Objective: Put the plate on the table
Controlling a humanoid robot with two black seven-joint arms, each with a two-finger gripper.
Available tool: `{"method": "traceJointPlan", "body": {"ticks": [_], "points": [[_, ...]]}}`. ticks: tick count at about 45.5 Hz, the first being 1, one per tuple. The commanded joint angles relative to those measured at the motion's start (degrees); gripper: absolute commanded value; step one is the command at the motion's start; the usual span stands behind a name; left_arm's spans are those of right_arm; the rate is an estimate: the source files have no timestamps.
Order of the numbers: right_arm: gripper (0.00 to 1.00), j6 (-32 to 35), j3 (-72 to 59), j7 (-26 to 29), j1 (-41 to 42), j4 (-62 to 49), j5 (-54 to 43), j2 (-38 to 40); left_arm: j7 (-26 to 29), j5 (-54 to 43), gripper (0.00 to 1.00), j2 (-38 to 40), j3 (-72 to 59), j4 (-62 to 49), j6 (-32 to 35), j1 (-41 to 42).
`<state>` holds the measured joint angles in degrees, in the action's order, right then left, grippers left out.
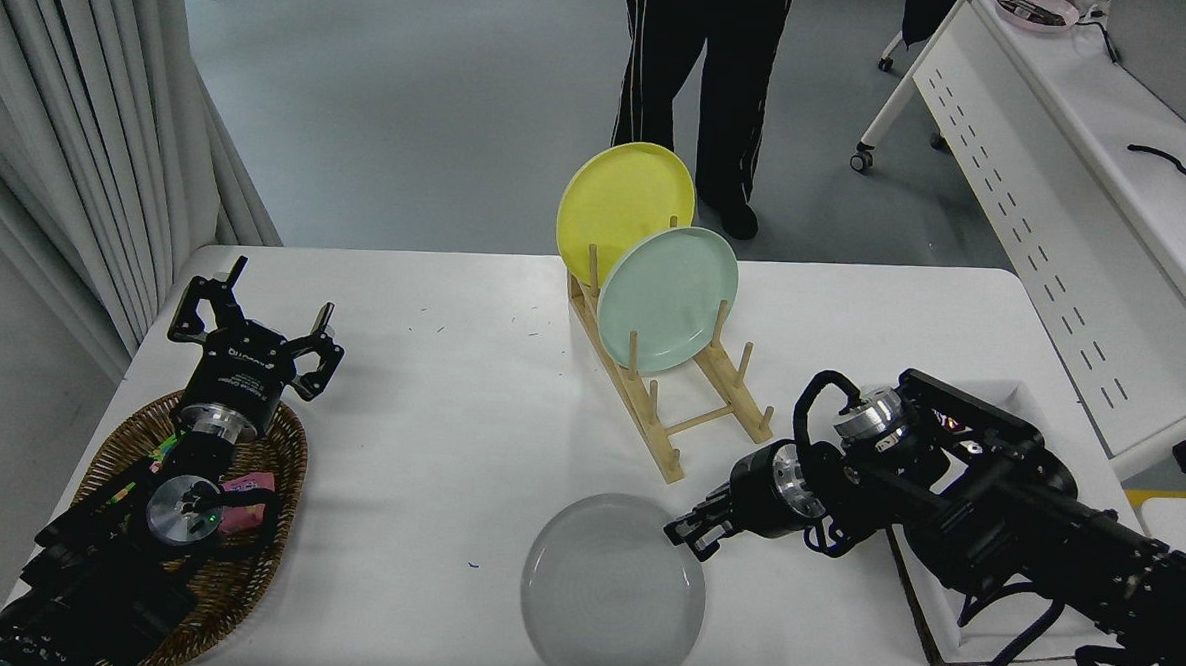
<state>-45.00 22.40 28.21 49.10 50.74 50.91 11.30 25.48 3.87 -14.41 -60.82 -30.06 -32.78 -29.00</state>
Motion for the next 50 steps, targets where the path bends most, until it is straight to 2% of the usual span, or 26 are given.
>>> {"method": "traceJointPlan", "body": {"ticks": [1, 30, 33, 37, 39, 43, 45, 50], "points": [[0.00, 0.0, 0.2, 0.0, -0.3, -0.9, -0.6, -0.3, 0.0, 0.0, 1.00, 0.0, 0.0, 0.0, 0.0, 0.0], [0.01, 0.0, 1.2, 0.0, -0.5, -1.9, -0.6, -1.2, 0.0, 0.1, 1.00, 0.0, 0.0, 0.0, 0.0, 0.0], [0.12, 0.0, 1.4, 0.0, -0.5, -1.9, -0.6, -1.3, 0.0, 0.1, 1.00, 0.0, 0.0, 0.0, 0.0, 0.0], [0.51, 0.0, 1.7, 0.0, -0.5, -1.9, -0.5, -1.3, 0.0, 0.0, 1.00, 0.0, 0.0, 0.0, 0.0, 0.0], [0.59, 0.0, 1.9, 0.0, -0.5, -1.9, -0.5, -1.3, 0.0, 0.0, 1.00, 0.0, 0.0, 0.0, 0.0, 0.0], [0.90, 0.0, 2.1, 0.2, -0.6, -1.9, -0.1, -1.3, 0.0, 0.0, 1.00, 0.0, 0.0, 0.0, 0.0, 0.0], [0.96, 0.0, 2.1, 0.2, -0.6, -1.9, -0.1, -1.3, 0.0, 0.0, 1.00, 0.0, 0.0, 0.0, 0.0, 0.0], [0.99, 0.0, 2.3, 0.3, -0.6, -1.8, 0.3, -1.3, 0.0, 0.0, 1.00, 0.0, 0.0, 0.0, 0.0, 0.0]]}}
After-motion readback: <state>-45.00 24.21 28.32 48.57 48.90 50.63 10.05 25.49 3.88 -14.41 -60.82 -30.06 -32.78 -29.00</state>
